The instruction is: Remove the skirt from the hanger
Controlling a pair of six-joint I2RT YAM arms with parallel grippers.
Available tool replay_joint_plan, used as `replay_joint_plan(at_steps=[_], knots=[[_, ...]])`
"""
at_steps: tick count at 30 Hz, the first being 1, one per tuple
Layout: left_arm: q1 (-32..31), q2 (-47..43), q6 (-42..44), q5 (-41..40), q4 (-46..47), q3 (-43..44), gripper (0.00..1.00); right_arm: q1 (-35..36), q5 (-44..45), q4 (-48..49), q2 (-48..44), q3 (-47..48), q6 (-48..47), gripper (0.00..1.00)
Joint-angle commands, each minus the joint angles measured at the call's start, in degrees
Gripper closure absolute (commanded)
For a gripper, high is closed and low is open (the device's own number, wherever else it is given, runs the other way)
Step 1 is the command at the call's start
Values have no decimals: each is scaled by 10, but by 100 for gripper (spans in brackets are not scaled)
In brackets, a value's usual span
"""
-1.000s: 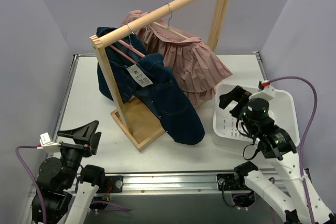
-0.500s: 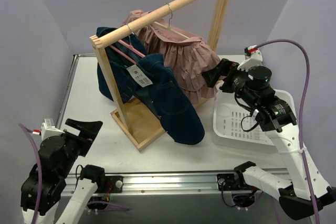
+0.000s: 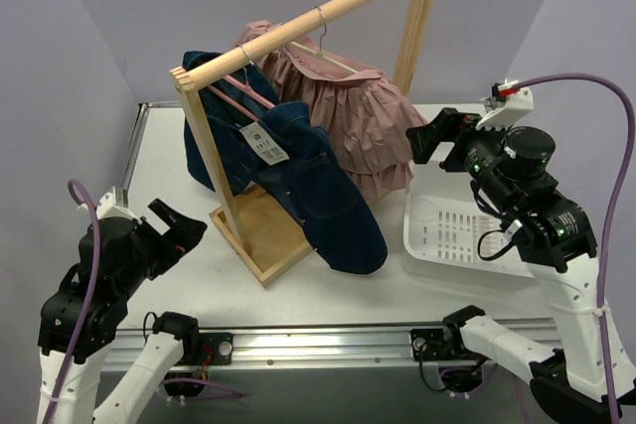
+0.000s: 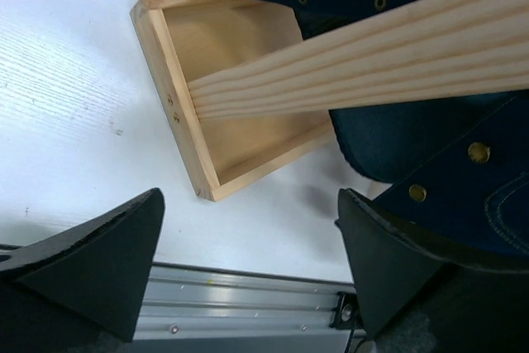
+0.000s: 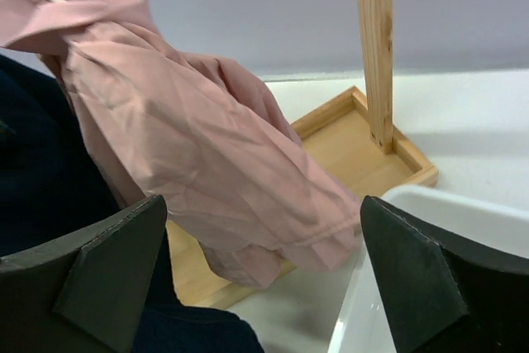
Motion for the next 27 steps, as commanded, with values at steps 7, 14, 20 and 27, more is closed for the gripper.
replay_joint_plan(at_steps=[7,14,20,27], knots=[[-2,36,68,101,10,33,9,1,-139,22,89,140,-134,3],[-11,12,82,109,39,43,9,1,-231,-7,201,229,-174,7],[-26,24,90,123,76,24,9,1,-284,-41,261,274,-205,12],[-48,77,135,118,85,77,9,1,-322,-35,286,282,-245,26]])
